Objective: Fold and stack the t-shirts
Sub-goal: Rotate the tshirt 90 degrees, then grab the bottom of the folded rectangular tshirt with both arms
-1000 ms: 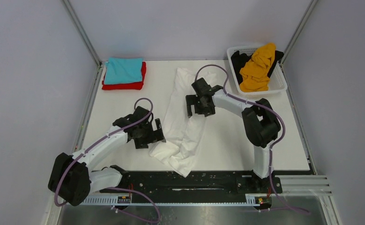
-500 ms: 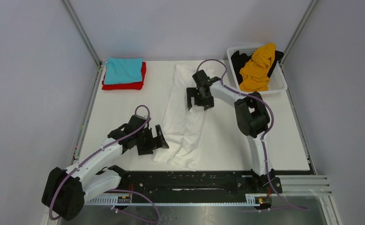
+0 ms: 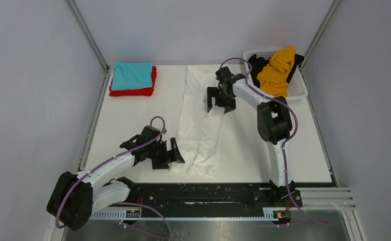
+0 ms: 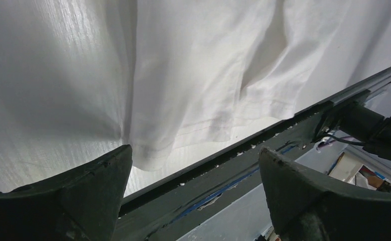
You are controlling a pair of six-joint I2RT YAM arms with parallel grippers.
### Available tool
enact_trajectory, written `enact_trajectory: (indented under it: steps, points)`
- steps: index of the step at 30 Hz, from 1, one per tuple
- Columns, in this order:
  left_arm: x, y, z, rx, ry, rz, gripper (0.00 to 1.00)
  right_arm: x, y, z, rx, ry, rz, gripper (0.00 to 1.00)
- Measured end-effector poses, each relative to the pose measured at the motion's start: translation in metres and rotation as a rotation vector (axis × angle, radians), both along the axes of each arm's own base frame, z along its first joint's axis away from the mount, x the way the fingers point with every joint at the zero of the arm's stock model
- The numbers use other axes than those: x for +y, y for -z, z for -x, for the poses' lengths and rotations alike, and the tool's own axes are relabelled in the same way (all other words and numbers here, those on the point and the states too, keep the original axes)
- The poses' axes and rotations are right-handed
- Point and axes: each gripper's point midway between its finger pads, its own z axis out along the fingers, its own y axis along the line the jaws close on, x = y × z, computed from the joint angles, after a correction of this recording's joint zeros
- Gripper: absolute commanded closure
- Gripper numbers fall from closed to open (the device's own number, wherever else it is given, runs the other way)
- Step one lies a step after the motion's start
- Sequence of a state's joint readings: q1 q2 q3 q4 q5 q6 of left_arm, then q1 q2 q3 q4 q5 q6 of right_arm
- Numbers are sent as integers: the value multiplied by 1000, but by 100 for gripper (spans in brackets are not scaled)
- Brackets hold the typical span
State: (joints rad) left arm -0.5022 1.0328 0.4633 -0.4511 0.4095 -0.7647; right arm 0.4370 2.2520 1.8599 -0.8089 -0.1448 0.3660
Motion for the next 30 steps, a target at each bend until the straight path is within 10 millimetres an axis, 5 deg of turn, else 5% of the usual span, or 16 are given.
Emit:
enact_trajectory:
  steps: [6,10,19,30]
  points:
    - [3,21,9,69,3,-73,50,-11,-64,21,-158,-12,-55,0]
    - [7,31,9,88,-48,-132,59,-15,-94,54,-269,-19,-110,0]
    - [4,34,12,86,-111,-141,65,-9,-31,172,-131,-87,-104,1]
    - [0,36,21,110,-102,-149,69,3,-2,274,-26,-120,-198,13]
